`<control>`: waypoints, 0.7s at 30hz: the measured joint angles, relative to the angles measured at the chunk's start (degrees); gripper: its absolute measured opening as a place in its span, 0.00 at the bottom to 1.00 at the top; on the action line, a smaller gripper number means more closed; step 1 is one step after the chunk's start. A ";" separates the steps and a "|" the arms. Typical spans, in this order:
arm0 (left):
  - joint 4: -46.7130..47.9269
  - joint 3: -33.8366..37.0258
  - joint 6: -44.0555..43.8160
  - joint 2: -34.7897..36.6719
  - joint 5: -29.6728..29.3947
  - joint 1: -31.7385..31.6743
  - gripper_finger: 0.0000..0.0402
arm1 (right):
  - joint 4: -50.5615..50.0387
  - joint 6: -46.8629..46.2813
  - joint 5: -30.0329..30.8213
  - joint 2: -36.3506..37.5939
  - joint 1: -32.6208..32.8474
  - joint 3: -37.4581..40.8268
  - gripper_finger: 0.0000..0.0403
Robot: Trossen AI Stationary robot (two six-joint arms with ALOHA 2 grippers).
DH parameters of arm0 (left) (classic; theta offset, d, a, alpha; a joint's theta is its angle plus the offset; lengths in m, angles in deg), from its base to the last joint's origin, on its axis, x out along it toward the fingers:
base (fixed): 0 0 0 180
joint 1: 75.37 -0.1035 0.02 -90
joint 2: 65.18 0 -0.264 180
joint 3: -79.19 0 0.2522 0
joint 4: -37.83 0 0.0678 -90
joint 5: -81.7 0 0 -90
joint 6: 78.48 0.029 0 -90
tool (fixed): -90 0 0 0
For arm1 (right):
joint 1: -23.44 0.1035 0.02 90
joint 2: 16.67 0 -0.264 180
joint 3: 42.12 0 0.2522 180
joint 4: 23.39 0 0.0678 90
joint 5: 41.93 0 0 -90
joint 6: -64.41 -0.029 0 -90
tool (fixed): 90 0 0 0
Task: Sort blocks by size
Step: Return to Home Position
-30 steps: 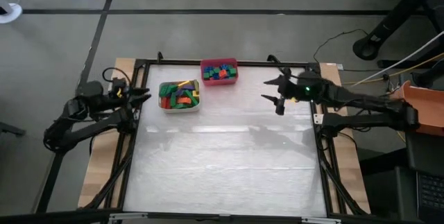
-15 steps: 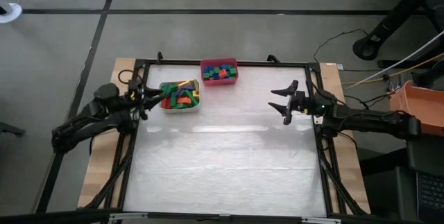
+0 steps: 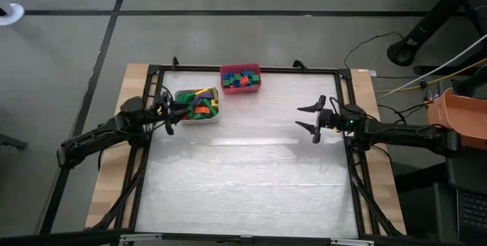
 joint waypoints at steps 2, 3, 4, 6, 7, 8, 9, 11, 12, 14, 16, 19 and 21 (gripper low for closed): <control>-1.21 0.29 1.73 -0.36 0.06 0.06 0.36 | -1.13 1.98 -1.32 0.25 0.00 0.16 0.62; -1.53 0.33 2.95 -0.49 0.39 0.18 0.36 | -2.73 3.58 -2.36 0.27 0.00 0.18 0.62; -1.59 0.33 4.38 -0.52 0.51 0.35 0.36 | -3.58 4.83 -2.76 0.24 0.00 0.19 0.62; -1.19 0.32 8.16 -0.46 0.49 0.46 0.36 | -5.28 7.60 -2.90 0.27 0.00 0.21 0.62; -1.01 0.30 9.86 -0.55 0.44 0.44 0.36 | -5.94 9.32 -2.91 0.27 0.00 0.21 0.62; -0.95 0.30 11.52 -0.83 0.32 0.44 0.36 | -6.19 11.29 -2.92 0.30 0.00 0.21 0.62; -0.91 0.30 12.58 -0.98 0.30 0.44 0.36 | -6.18 13.33 -2.94 0.32 0.00 0.23 0.62; -0.89 0.28 13.48 -0.96 0.21 0.44 0.36 | -5.91 16.48 -3.18 0.32 0.00 0.25 0.62; -0.84 0.28 13.33 -0.96 0.20 0.44 0.36 | -5.53 17.28 -3.25 0.34 0.00 0.25 0.62; -0.81 0.28 12.92 -0.96 0.16 0.44 0.36 | -5.27 17.27 -3.32 0.58 0.00 0.27 0.62; -0.77 0.28 13.14 -0.96 0.16 0.44 0.36 | -4.49 15.09 -3.37 1.10 0.00 0.30 0.62; -0.73 0.28 13.04 -0.96 0.15 0.44 0.36 | -1.23 14.50 -3.37 2.15 0.00 0.32 0.62; -0.70 0.28 13.03 -0.96 0.14 0.44 0.36 | 0.72 14.50 -3.38 3.06 0.00 0.34 0.62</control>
